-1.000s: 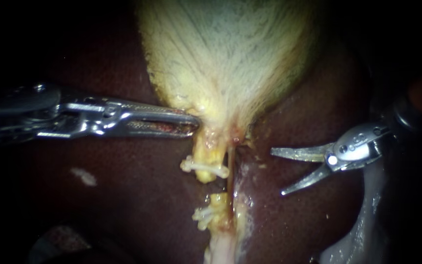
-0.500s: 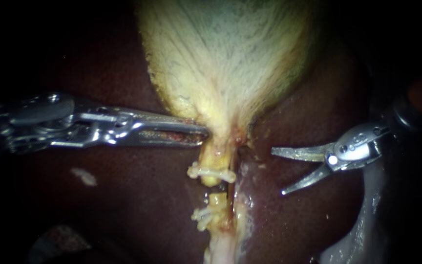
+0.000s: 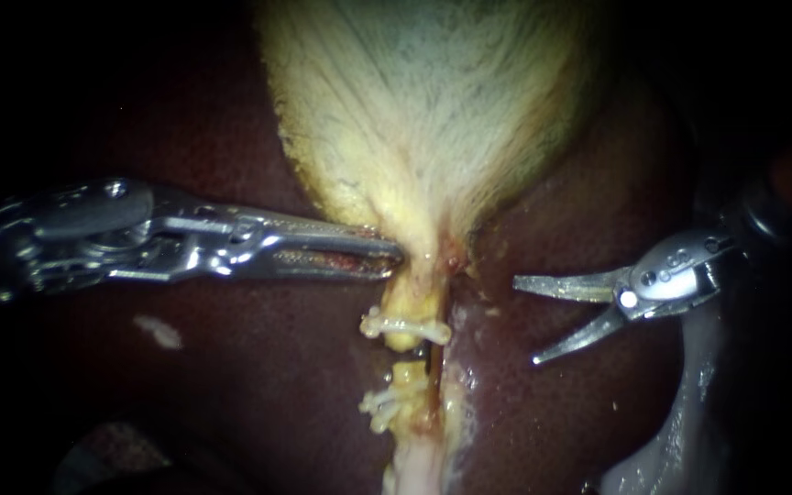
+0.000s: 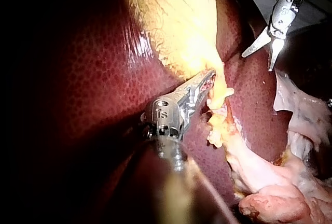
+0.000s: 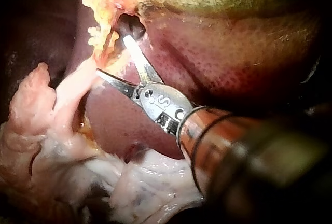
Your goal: Go back from the cut left tube
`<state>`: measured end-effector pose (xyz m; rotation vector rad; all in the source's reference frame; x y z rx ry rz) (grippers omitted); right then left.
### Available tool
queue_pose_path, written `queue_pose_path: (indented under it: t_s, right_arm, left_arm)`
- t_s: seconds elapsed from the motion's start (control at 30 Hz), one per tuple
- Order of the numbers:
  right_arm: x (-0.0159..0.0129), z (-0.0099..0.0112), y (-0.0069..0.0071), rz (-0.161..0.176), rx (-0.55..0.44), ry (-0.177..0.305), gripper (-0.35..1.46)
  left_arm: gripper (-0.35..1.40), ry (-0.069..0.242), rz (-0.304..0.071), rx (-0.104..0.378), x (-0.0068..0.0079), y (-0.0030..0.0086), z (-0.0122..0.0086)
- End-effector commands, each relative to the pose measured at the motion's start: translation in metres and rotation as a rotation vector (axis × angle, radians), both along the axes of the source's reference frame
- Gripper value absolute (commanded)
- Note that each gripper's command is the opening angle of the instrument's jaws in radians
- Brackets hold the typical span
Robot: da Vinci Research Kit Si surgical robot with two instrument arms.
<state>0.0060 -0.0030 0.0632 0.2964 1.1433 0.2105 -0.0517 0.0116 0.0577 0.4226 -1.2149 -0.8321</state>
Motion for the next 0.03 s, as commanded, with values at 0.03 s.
queue_pose_path:
  t_s: [0.03]
  right_arm:
    - [0.0000,0.0000,0.0000,0.000,0.000,0.000,1.40]
  left_arm:
    - [-0.35,0.000,0.000,0.000,0.0000,0.0000,0.0000]
